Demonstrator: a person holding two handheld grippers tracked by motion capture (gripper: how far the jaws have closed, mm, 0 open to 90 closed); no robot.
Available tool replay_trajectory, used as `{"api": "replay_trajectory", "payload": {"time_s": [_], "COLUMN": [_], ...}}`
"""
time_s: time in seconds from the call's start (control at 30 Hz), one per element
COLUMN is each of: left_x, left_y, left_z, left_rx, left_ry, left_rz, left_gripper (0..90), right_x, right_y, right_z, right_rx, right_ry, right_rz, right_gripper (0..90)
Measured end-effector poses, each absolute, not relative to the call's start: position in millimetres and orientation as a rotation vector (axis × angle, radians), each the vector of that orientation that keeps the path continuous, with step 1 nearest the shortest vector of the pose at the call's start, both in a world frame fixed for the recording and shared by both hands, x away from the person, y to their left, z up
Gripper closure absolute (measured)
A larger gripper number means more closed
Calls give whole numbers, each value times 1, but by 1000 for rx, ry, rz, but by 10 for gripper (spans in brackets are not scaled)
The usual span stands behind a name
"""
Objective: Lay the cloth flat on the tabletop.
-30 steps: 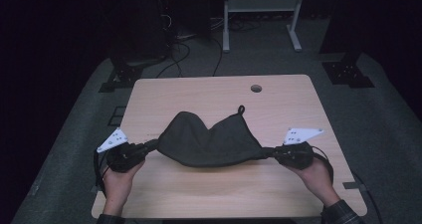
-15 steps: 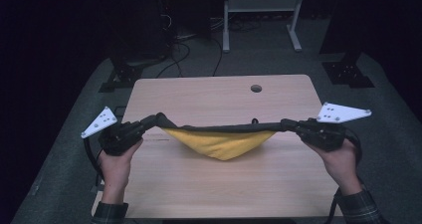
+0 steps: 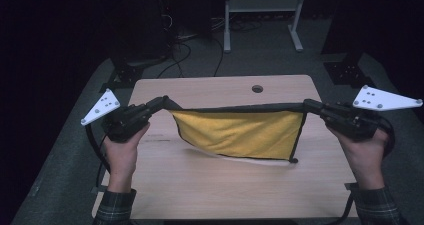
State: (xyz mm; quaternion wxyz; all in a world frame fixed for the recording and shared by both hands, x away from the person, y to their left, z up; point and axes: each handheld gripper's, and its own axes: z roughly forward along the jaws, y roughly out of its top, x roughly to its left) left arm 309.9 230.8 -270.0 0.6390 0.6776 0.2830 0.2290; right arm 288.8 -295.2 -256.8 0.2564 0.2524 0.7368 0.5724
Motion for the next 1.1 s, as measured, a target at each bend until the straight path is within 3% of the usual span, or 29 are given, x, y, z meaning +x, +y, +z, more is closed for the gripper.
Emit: {"api": "replay_trajectory", "payload": {"time_s": [0.43,0.63,0.93,1.1], "left_x": [385,385,368,353], "left_y": [215,215,217,220], "left_z": [-252,-252,-326,-347], "left_rx": [1493,1518,1647,1701], "left_ry": [673,653,740,753], "left_rz": [599,643,505,467], "left_gripper": [870,870,870,869], "right_x": [369,387,388,378], "right_y": [-294,-290,-283,-280], "right_z": [-243,-230,-305,-334], "right_rx": [788,775,854,878], "right_ry": [1963,1949,2121,2199], "right_rz": [1522,1504,1467,1448], "right_gripper": [881,881,880,880]}}
